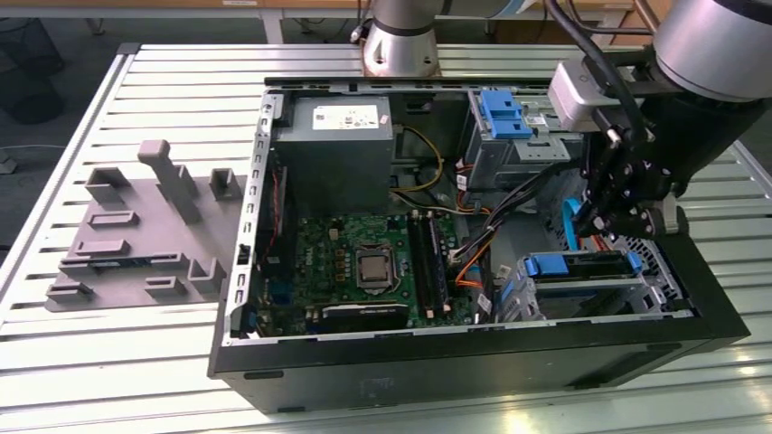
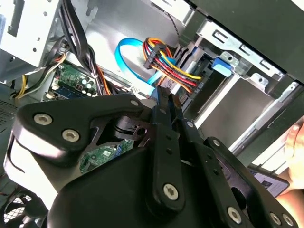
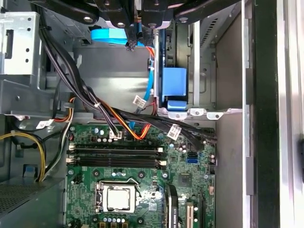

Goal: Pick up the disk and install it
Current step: 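Insert the second disk wire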

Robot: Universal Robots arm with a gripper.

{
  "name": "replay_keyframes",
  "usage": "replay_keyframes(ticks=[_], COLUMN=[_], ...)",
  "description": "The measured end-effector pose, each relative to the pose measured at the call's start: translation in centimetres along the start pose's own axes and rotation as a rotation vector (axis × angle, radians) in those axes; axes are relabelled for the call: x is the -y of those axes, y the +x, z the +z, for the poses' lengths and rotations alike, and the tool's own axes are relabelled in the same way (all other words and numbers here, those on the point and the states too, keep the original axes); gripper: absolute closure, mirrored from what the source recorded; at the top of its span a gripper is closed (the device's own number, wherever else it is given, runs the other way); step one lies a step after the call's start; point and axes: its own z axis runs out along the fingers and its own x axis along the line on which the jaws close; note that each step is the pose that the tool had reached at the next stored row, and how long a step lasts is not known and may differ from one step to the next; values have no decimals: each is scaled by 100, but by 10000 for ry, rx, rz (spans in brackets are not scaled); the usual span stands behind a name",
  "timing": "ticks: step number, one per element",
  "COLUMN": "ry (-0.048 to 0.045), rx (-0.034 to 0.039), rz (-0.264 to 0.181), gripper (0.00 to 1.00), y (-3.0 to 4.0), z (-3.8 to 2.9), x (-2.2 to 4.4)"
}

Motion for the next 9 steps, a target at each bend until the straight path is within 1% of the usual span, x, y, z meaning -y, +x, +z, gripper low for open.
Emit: replay_keyframes(ticks=[3,6,9], ry=[2,3,4], rx=[-1,-1,0], rz=[0,0,1], gripper=[84,84,84], y=[37,42,68], z=[15,37,52], x=[-4,-6,-6])
